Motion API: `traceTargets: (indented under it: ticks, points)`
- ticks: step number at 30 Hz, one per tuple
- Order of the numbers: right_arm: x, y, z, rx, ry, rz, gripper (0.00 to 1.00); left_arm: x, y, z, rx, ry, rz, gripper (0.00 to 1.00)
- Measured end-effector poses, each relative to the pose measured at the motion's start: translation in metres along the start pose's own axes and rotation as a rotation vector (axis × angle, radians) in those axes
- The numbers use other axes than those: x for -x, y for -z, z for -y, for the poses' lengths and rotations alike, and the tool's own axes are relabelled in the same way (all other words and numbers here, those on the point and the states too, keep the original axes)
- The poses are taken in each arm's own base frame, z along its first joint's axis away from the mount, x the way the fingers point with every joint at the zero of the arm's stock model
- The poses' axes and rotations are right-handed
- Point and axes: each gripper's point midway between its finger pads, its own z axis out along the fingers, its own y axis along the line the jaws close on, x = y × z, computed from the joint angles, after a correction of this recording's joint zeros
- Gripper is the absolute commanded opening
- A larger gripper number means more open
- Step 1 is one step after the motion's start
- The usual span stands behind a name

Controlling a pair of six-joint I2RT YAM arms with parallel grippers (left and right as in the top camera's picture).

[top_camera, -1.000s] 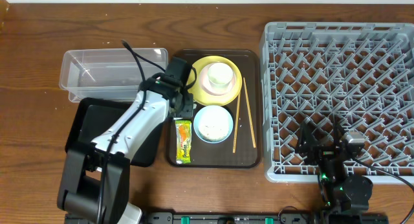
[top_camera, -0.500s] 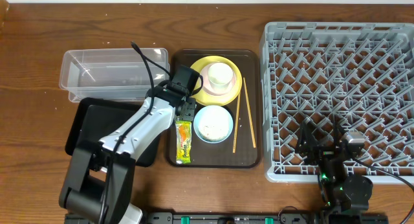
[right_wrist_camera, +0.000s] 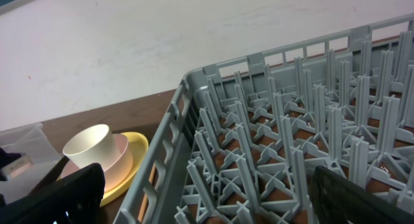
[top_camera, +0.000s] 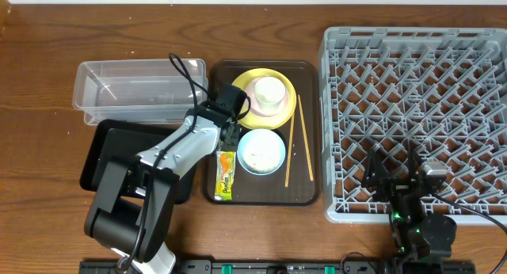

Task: Sort waste into correct bins and load items into the dishwasher rack
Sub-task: 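Carry the tissue with left gripper into the clear plastic bin and release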

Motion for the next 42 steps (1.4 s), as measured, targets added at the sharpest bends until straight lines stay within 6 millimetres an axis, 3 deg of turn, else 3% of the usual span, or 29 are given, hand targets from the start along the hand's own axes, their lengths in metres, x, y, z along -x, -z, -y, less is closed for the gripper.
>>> traceTargets:
  ticks: [4, 7, 10, 18, 23, 28, 34, 42]
  points:
    - [0.000, 0.000, 0.000, 0.000, 0.000, 0.000, 0.99, 0.002, 0.003, 0.000, -0.003, -0.008, 0.011, 0.06]
    - [0.000, 0.000, 0.000, 0.000, 0.000, 0.000, 0.99, 0.010, 0.017, -0.001, -0.016, -0.001, 0.054, 0.06]
    - [0.000, 0.000, 0.000, 0.000, 0.000, 0.000, 0.99, 0.022, 0.042, -0.002, -0.038, 0.015, 0.129, 0.06]
    - [0.000, 0.000, 0.000, 0.000, 0.000, 0.000, 0.99, 0.052, 0.133, -0.021, -0.067, 0.081, 0.409, 0.06]
    - [0.000, 0.000, 0.000, 0.000, 0.000, 0.000, 0.99, 0.070, 0.165, -0.042, -0.033, 0.157, 0.549, 0.06]
    - [0.000, 0.000, 0.000, 0.000, 0.000, 0.000, 0.99, 0.088, 0.160, -0.078, 0.014, 0.292, 0.593, 0.06]
    - [0.000, 0.000, 0.000, 0.000, 0.000, 0.000, 0.99, 0.103, 0.127, -0.114, 0.066, 0.402, 0.571, 0.06]
    - [0.000, 0.000, 0.000, 0.000, 0.000, 0.000, 0.99, 0.109, 0.072, -0.120, -0.014, 0.440, 0.476, 0.09]
